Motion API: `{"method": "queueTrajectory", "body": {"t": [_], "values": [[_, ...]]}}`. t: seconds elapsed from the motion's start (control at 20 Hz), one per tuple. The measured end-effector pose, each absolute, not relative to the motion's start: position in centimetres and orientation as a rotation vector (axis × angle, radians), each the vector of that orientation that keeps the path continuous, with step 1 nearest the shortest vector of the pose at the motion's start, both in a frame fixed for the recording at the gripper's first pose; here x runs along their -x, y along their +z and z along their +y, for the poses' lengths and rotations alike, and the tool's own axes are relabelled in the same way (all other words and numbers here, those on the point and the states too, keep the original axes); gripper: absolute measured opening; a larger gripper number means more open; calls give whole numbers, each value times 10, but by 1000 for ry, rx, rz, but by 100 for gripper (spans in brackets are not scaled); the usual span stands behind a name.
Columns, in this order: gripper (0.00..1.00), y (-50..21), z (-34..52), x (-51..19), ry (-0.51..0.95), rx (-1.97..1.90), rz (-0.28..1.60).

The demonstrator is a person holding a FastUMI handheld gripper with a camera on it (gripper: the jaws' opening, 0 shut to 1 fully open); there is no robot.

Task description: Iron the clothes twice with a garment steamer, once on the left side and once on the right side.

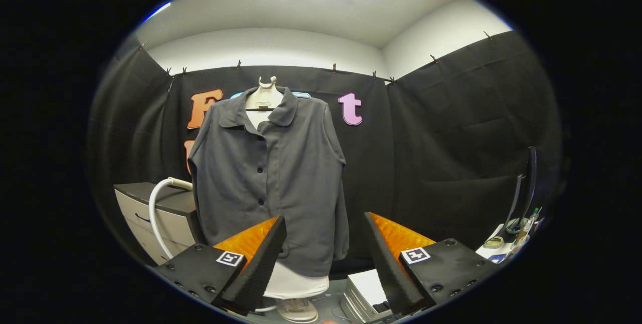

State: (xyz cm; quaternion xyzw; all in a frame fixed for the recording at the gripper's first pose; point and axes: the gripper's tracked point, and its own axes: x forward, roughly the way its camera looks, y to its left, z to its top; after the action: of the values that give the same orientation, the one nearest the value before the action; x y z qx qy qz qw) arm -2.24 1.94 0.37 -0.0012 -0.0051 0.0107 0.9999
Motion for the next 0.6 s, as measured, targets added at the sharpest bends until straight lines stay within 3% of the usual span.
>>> {"method": "queueTrajectory", "body": {"t": [0.6], "values": [[98, 16, 53, 29, 90, -19, -25]]}}
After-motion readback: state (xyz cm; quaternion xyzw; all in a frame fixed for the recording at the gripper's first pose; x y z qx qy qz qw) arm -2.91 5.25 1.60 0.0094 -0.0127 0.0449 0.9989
